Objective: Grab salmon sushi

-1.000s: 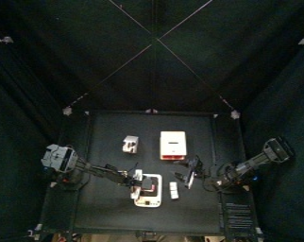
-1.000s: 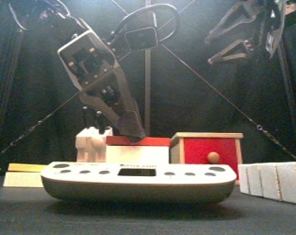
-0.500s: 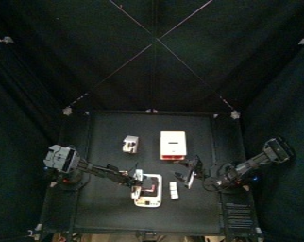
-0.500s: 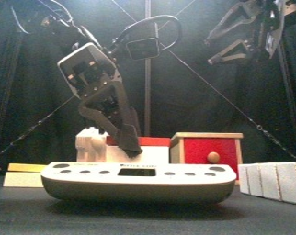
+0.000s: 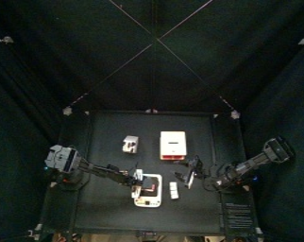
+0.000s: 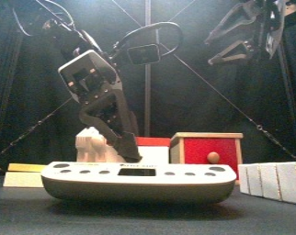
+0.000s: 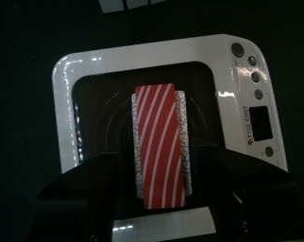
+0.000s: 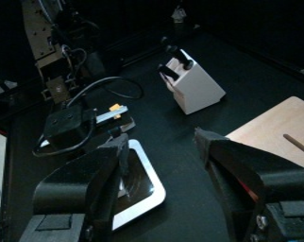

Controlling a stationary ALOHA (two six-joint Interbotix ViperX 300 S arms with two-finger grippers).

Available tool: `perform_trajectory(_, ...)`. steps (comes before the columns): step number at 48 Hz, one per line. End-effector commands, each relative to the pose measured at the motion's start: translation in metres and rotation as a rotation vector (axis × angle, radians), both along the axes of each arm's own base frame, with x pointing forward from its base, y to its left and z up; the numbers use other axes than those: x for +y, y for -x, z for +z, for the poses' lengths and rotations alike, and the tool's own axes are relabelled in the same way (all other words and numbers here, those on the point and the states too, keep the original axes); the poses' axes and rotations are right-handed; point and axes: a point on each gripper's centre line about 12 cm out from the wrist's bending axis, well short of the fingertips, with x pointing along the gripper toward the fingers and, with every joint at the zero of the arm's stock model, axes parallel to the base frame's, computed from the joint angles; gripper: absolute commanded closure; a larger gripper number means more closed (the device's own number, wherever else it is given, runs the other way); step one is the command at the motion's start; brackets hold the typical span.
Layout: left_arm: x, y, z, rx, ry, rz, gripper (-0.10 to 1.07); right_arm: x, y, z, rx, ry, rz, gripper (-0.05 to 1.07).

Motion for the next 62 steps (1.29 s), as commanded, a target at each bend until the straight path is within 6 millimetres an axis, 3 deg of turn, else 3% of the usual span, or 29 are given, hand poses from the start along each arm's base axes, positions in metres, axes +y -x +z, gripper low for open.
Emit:
perform_trajectory(1, 0.001, -0.007, 0.012, -0.038, 0.004, 0.001, 0.14, 0.000, 0.000, 0.005, -0.016, -0.003, -0.003, 0.12)
perform_trajectory(20, 0.001, -0.006, 0.025, -0.063, 0.007, 0.003, 0.26, -0.001, 0.000, 0.005, -0.014, -0.002, -0.003, 0.12)
perform_trajectory(31, 0.001, -0.002, 0.033, -0.081, 0.011, 0.000, 0.26, -0.001, 0.000, 0.005, -0.014, -0.002, -0.003, 0.12)
perform_trajectory(62, 0.001, -0.001, 0.032, -0.076, 0.010, 0.000, 0.26, 0.000, 0.000, 0.004, -0.014, -0.005, -0.002, 0.12)
